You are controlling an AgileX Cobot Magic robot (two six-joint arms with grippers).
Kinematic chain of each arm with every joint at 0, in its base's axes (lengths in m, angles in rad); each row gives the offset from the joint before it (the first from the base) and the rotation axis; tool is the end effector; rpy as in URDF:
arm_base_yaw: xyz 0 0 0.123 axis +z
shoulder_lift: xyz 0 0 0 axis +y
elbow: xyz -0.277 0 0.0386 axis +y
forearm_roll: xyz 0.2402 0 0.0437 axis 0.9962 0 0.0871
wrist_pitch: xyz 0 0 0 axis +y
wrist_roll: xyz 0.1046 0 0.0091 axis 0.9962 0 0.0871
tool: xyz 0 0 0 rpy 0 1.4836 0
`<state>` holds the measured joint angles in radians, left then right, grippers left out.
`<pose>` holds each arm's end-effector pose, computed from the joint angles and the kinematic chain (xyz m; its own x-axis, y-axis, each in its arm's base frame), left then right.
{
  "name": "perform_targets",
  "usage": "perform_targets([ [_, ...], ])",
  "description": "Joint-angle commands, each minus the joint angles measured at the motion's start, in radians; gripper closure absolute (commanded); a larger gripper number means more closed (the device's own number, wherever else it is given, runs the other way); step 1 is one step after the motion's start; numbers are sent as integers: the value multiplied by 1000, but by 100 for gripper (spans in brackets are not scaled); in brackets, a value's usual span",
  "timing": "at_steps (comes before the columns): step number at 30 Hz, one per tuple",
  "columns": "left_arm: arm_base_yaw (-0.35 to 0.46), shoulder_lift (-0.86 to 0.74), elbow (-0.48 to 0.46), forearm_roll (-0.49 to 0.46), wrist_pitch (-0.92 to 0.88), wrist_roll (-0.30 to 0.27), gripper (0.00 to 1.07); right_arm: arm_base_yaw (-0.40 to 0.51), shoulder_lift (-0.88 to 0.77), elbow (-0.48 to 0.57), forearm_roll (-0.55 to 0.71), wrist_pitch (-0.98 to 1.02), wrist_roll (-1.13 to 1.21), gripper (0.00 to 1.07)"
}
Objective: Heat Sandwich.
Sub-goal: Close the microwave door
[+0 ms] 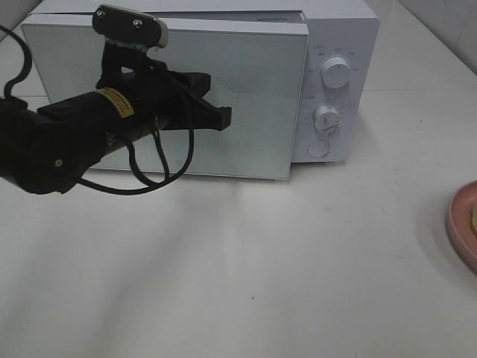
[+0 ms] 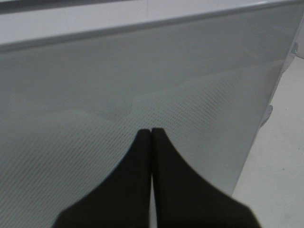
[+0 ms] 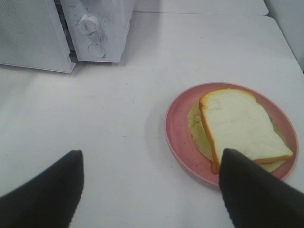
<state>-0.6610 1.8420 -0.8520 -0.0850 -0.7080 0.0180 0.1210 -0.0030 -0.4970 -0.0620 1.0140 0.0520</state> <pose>0.3055 -0.2303 0.1822 -0.1806 0.0815 -0.9802 0.5624 0.8261 -0.0350 0.0088 -0.0045 0.2709 -0.4115 -0.0307 -0.9109 -0.0651 0.9979 -0.0042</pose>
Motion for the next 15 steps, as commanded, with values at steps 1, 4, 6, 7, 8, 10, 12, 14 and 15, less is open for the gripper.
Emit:
perform_targets([
  [1, -25, 42, -84, -12, 37, 1, 107, -4, -29, 1, 0, -17, -13, 32],
  [4, -42, 73, -139, -12, 64, 1, 107, -4, -29, 1, 0, -17, -13, 32],
  [6, -51, 93, -170, -13, 68, 1, 107, -4, -29, 1, 0, -17, -13, 32],
  [7, -54, 102, -187, -13, 69, 1, 107, -4, -29, 1, 0, -17, -13, 32],
  [8, -57, 113, -204, -13, 71, 1, 107, -4, -29, 1, 0, -17, -13, 32],
  [10, -62, 132, -236, -13, 83, 1, 107, -4, -29, 1, 0, -17, -13, 32],
  [12, -67, 151, -268, -15, 110, -2, 107, -4, -29, 1, -2, -17, -12, 32],
  [14, -67, 167, -298, -15, 126, -2, 107, -4, -29, 1, -2, -17, -12, 33],
  [15, -67, 174, -311, -15, 126, -2, 107, -4, -29, 1, -2, -17, -12, 33],
])
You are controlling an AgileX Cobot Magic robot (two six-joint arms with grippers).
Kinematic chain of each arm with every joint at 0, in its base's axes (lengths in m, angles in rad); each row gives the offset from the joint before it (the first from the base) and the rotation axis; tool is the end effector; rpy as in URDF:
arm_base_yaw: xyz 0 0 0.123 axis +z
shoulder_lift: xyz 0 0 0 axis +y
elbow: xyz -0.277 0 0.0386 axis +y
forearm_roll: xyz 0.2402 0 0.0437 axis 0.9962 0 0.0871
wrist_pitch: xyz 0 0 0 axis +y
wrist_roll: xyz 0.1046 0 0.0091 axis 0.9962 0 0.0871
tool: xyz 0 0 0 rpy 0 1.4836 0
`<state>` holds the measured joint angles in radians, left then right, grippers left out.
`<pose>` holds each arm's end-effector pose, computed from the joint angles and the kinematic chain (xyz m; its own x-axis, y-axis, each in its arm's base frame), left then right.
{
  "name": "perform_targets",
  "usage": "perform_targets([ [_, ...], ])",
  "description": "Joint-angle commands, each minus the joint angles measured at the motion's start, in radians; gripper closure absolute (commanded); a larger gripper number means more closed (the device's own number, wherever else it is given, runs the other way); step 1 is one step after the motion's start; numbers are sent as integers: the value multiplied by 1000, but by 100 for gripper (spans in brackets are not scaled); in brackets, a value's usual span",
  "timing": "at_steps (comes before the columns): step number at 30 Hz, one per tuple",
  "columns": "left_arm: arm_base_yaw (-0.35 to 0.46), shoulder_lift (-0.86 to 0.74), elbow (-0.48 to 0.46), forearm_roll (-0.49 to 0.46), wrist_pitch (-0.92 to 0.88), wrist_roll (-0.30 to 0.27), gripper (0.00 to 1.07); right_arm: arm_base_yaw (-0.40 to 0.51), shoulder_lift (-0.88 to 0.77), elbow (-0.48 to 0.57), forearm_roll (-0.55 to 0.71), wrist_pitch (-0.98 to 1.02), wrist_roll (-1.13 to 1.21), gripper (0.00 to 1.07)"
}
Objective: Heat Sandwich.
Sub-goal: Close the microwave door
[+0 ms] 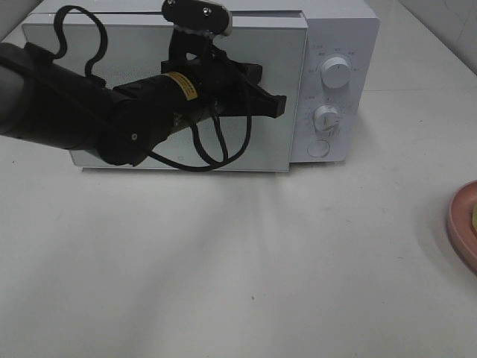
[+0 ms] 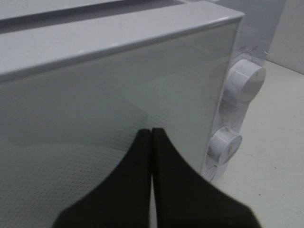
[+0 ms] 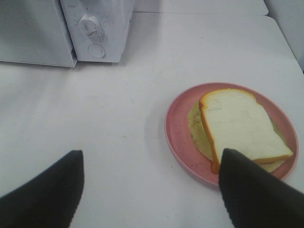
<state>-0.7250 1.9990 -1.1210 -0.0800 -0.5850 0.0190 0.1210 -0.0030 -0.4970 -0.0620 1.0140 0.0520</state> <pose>0.3323 -0.2882 0.1804 -0.1839 0.0993 -0.9779 0.6221 0.7820 -0.0376 0.0088 -0.0045 0.2709 -0.4115 -0.0307 -0.9109 -0.0651 0.9979 -0.0042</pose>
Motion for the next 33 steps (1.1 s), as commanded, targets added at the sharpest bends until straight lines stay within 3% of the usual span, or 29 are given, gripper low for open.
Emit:
perform_targets([
  [1, -3, 25, -53, -20, 4, -3, 107, -4, -29, 1, -2, -17, -12, 33],
  [15, 9, 74, -99, -70, 20, 19, 107, -4, -29, 1, -2, -17, -12, 34],
  [24, 40, 108, -213, -86, 65, 19, 107, -4, -29, 1, -2, -17, -12, 34],
  [33, 39, 109, -217, -83, 73, 19, 107, -4, -29, 1, -2, -17, -12, 34],
])
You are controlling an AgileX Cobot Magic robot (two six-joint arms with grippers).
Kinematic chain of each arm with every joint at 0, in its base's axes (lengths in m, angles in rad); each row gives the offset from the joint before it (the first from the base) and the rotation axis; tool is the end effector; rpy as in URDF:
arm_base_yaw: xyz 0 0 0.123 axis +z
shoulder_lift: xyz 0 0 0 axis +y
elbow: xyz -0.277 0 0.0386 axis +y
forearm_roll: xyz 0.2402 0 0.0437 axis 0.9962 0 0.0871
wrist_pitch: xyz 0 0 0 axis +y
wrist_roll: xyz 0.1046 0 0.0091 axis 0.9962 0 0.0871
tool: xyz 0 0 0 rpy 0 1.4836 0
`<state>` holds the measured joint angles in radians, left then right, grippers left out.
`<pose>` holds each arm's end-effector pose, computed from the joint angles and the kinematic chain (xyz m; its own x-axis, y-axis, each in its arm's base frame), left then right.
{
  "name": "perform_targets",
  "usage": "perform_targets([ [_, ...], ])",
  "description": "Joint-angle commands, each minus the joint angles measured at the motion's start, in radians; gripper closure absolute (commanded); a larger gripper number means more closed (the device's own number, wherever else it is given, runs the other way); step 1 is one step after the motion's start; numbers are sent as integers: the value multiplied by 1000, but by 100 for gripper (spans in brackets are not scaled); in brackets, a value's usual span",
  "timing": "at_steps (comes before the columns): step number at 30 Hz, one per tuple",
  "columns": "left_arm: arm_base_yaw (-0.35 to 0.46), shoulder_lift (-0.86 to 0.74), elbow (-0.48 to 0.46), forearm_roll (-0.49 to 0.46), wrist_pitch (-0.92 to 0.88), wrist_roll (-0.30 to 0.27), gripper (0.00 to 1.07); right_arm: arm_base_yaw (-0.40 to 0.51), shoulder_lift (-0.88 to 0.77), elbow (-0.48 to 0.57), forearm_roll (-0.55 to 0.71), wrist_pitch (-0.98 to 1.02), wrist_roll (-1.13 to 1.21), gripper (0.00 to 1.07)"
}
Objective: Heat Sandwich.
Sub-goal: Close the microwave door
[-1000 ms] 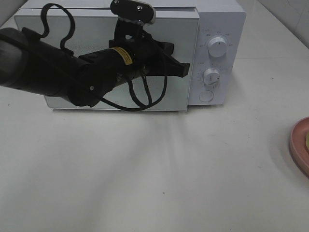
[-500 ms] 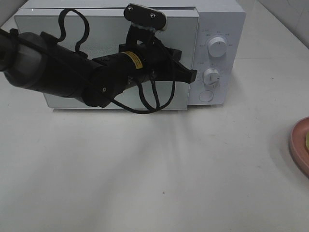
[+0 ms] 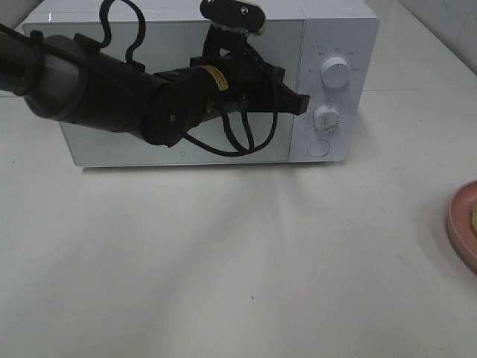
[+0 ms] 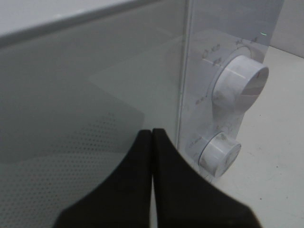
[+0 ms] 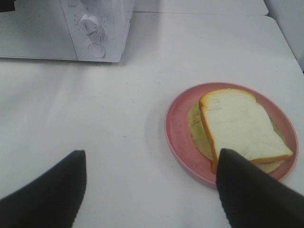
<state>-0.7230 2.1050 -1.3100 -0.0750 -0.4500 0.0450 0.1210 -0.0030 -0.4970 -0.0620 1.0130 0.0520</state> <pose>0.3585 -0.3118 0.1740 -0.2063 0.1520 -0.9666 0.6332 0.7739 -0.0135 0.0088 -0.0045 0.2710 -0.4106 -0.0307 -0.9113 -0.0651 0.9979 -0.0042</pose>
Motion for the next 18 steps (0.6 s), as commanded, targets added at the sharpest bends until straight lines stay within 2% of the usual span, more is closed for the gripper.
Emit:
perform_targets([
  [1, 37, 2, -28, -88, -62, -7, 107, -4, -29, 1, -2, -16, -13, 34],
  [12, 0, -5, -14, -82, -52, -3, 107, -4, -29, 1, -2, -16, -13, 34],
  [18, -18, -43, 66, -82, -59, 0, 107, -4, -29, 1, -2, -16, -13, 34],
])
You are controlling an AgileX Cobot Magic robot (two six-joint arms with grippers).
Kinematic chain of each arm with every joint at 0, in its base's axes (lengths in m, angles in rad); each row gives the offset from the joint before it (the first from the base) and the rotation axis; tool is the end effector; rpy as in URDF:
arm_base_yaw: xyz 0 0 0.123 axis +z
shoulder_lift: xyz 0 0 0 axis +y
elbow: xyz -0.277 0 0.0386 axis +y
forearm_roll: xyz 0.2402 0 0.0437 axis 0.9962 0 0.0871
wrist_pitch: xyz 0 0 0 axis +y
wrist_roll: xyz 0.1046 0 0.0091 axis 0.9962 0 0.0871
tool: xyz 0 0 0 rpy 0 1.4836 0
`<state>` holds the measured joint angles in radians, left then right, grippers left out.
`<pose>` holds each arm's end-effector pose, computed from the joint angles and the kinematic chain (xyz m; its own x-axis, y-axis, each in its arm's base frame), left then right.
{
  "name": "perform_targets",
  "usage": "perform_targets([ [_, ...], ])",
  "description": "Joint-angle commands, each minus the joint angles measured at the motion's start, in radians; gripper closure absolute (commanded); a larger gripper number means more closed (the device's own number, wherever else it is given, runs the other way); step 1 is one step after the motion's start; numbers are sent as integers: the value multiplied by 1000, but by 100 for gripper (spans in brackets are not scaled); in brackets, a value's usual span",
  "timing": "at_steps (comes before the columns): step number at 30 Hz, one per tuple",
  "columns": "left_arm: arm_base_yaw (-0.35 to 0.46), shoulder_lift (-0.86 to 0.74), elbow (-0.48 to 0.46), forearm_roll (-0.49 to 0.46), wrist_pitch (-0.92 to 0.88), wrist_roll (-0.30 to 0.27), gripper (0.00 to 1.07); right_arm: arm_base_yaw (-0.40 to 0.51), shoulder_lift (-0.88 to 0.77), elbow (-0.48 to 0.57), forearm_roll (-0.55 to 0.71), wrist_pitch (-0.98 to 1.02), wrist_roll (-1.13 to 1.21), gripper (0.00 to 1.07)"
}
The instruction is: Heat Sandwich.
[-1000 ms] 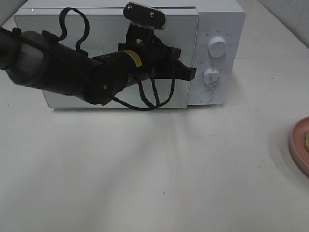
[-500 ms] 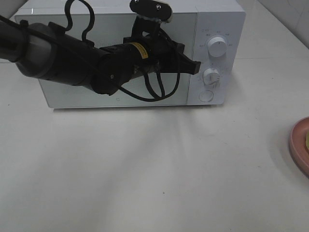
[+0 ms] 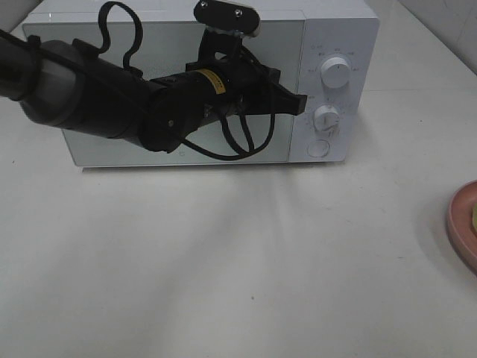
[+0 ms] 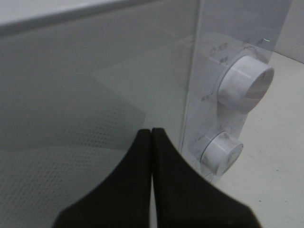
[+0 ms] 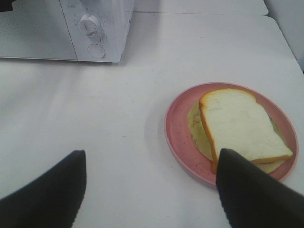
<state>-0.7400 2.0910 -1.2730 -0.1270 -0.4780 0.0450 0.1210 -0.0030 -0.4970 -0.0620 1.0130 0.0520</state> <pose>0.3502 -0.3115 0.1722 -0.2295 0.1178 -0.9662 0.6174 0.7850 -0.0509 0.0088 -0.0045 0.2710 -0.4106 -0.0307 -0.9113 -0.0651 0.9979 -0.0042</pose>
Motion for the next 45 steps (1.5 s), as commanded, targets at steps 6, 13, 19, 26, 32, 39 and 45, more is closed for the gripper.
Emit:
perform_targets([
  [6, -23, -104, 135, -30, -32, 0, 107, -4, -29, 1, -2, -16, -13, 34],
  [13, -42, -183, 246, -31, -28, -3, 107, -4, -29, 1, -2, -16, -13, 34],
  [19, -59, -286, 332, -32, 98, -10, 68, -4, -29, 1, -2, -16, -13, 34],
  [26, -57, -362, 332, -45, 351, -27, 7, -4, -29, 1, -2, -16, -13, 34],
  [32, -57, -448, 332, -22, 594, -25, 9, -4, -29, 1, -2, -16, -13, 34],
  [39, -57, -531, 330, 6, 827, -29, 9, -4, -29, 1, -2, -16, -13, 34],
  [45, 2, -586, 328, -8, 1028, -53, 9, -4, -29, 1, -5, -16, -10, 36],
])
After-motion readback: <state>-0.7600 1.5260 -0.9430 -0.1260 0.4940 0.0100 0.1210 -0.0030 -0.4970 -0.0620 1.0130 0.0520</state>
